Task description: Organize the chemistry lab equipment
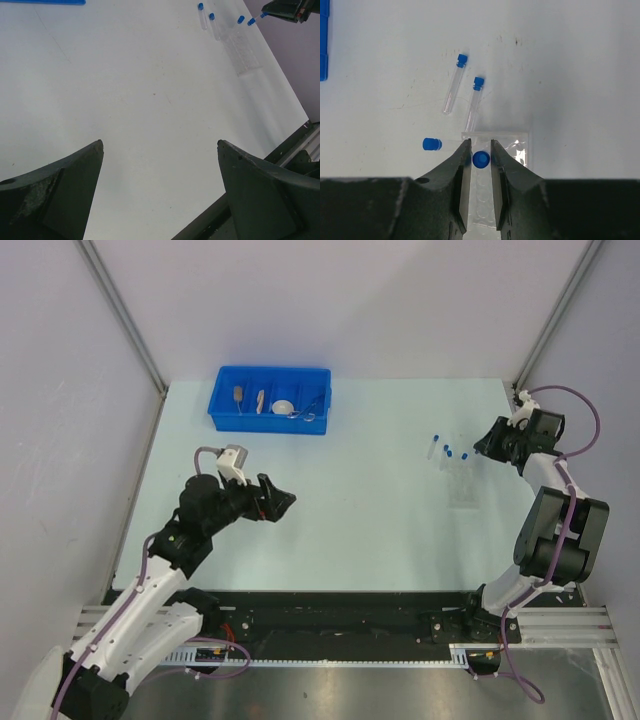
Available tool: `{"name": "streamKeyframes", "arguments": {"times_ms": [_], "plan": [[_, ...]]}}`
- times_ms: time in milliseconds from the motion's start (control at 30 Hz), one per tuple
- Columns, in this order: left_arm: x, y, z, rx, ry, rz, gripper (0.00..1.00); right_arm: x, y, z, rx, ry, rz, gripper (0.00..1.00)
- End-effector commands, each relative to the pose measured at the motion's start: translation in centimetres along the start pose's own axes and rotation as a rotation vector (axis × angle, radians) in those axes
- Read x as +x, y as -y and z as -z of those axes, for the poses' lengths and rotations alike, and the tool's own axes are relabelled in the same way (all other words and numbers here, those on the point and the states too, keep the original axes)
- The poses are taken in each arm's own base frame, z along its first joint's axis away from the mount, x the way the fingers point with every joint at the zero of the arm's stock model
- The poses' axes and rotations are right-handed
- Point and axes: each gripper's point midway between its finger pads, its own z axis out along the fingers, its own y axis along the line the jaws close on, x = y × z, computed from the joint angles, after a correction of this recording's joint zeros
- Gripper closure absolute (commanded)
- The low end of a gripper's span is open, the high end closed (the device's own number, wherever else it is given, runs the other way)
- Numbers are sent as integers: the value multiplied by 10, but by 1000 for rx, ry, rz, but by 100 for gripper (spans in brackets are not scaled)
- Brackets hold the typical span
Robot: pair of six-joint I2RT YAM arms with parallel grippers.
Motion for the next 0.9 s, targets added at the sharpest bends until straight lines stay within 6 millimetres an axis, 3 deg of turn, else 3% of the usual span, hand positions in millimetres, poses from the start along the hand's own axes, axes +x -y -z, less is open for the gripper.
{"name": "streamKeyframes", "arguments": {"times_ms": [0,400,867], "plan": [[-2,3,4,15,16,12,0,-23,-13,10,-19,44,38,74],[-3,4,8,14,21,11,0,-18,-7,1,11,35,54,75],[-3,4,8,13,18,9,0,-26,-7,-2,93,65,136,83]]}}
